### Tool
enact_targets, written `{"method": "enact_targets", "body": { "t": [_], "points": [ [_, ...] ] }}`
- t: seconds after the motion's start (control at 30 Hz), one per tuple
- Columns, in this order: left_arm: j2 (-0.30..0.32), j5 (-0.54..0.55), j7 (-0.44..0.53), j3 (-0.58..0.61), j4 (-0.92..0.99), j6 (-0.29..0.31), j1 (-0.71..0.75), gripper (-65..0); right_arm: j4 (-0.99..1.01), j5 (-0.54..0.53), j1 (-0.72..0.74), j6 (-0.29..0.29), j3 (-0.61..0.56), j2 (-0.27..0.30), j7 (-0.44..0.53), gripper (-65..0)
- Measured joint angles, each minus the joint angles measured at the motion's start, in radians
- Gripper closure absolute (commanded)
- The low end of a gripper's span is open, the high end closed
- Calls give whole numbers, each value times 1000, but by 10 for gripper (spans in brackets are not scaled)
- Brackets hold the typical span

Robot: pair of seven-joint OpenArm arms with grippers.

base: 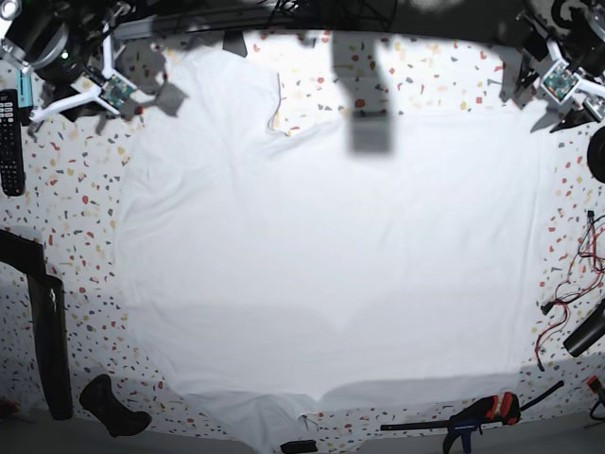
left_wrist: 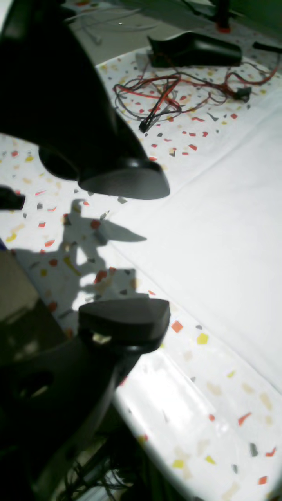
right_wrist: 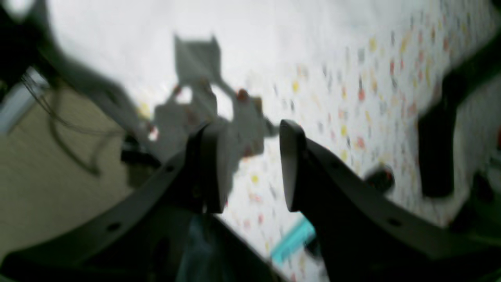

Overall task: Fold the T-shirt properly
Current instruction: 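Lower both grippers toward the shirt's shoulder corners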

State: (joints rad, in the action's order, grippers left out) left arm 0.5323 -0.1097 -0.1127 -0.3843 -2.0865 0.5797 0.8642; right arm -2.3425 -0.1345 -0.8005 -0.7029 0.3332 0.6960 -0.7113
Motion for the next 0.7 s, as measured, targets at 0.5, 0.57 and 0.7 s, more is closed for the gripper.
{"method": "enact_targets", "body": {
  "t": [0.5,0.57,0.7],
  "points": [
    [8,-249,97,119,13,-6,-11,-429,-1,0,0,-2,0,5,49,-283],
    [44,-299,106,169,49,-77,-25,-429,-1,-1,0,-2,0,6,49,-283],
    [142,-454,99,248,146,-258,-47,-429,-1,-3,0,-2,0,3,49,-283]
  ]
}}
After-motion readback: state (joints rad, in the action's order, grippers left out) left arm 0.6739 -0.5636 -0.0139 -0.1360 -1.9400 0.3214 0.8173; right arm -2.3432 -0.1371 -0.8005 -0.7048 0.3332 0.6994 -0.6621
